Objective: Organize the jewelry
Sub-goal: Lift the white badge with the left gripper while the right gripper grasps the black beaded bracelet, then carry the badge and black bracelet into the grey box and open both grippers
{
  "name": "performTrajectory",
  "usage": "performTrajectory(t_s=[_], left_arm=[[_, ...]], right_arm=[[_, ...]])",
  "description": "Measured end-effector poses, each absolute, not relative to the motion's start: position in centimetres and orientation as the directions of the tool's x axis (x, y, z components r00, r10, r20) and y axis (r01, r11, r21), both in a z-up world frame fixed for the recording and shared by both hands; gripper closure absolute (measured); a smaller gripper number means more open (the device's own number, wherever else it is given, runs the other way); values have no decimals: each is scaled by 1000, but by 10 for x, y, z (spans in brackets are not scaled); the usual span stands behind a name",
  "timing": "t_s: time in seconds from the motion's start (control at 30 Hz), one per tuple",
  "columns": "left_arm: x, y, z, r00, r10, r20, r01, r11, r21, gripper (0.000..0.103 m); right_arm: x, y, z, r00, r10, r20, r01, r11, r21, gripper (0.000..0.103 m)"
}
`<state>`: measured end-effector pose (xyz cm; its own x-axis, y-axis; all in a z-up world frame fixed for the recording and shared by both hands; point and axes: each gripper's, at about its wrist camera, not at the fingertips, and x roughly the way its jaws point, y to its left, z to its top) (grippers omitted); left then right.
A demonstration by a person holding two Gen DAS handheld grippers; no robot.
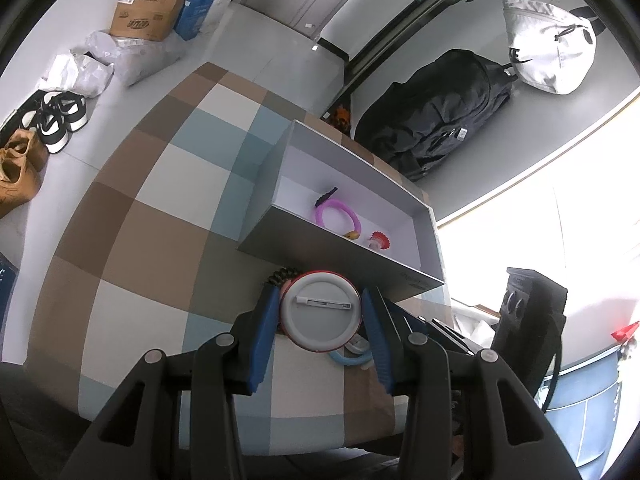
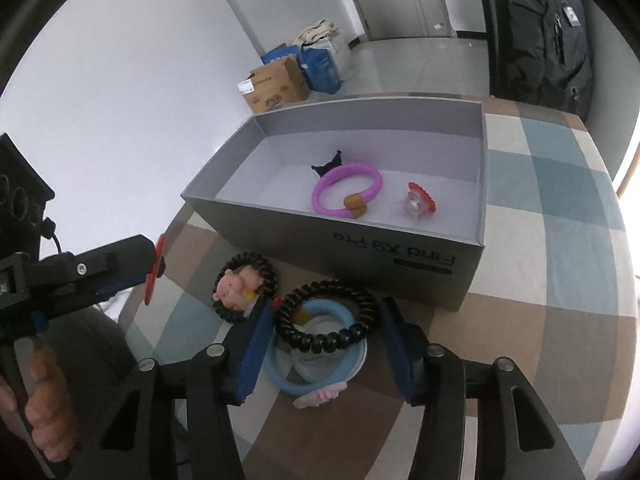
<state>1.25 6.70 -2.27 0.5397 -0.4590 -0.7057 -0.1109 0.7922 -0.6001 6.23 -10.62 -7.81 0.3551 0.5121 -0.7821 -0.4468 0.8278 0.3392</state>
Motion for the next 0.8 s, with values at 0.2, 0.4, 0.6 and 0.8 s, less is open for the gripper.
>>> performTrajectory(t_s=[0.2,0.4,0.6,0.8], left_arm=[[11,63,-21,542,-452,-708,-97,803,-588,66],[11,59,-21,543,-445,-712,-92,811,-577,66],[11,55,-17,551,-428,-716,-84,826,-558,66],[14,51,-8,567,-407,-716,-63,845,-531,66]], right_arm=[[59,-110,-71,368,533,-762,-451,819,355,54],[54,-116,-62,380,564,-733,-460,803,379,57],[49,-119,-48,385,618,-686,-478,769,425,58],[41,-119,-24,425,644,-636,-536,745,396,58]])
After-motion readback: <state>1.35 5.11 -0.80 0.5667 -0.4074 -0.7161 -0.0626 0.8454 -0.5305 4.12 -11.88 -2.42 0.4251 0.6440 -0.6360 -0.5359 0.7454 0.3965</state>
